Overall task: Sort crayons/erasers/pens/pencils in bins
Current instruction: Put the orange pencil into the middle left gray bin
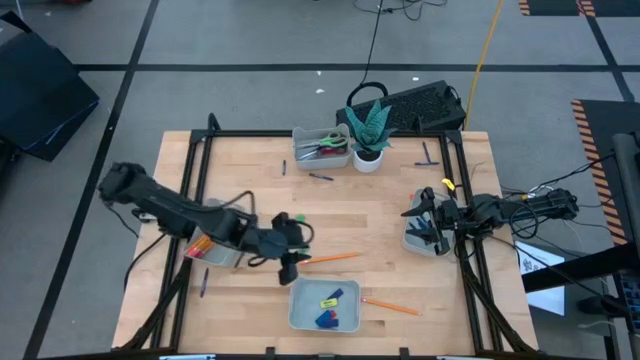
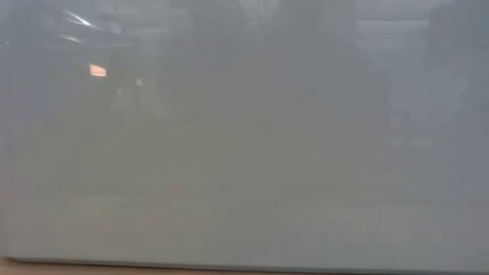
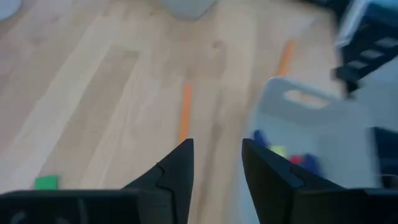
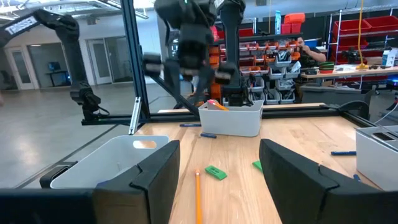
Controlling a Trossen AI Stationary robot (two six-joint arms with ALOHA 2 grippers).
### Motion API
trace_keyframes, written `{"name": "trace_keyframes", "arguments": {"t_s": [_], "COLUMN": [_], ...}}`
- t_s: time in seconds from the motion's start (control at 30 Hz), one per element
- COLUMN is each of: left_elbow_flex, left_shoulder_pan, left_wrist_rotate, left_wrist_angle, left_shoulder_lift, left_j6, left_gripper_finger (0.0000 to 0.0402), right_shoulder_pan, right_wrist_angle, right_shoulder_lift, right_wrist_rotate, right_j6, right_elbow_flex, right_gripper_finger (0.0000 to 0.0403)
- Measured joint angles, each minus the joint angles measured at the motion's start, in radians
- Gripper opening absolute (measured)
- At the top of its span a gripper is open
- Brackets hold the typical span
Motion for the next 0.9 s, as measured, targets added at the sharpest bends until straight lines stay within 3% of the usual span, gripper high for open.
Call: {"name": "trace_keyframes", "arguments": {"t_s": [0.27,0.5,0.9], "left_elbow_flex": [0.000,0.001,0.246], "left_shoulder_pan": [0.088,0.170,0.157], "left_wrist_rotate": [0.011,0.137,0.206], "left_wrist_angle": [0.090,0.249,0.131], "left_shoulder_lift": [0.159,0.303,0.549], "left_j6": [0.088,0.188,0.360], "left_gripper_finger": [0.0136,0.0136,0.0136], "right_shoulder_pan": [0.000,0.000,0.000], "right_wrist_angle": [0.000,0.000,0.000], "right_shoulder_lift": [0.000,0.000,0.000], "right_wrist_rotate": [0.000,0.000,0.000], "right_j6": [0.000,0.000,0.000], "right_elbow_flex": [0.000,0.000,0.000], "right_gripper_finger": [0.0212,0.0212,0.0212]}}
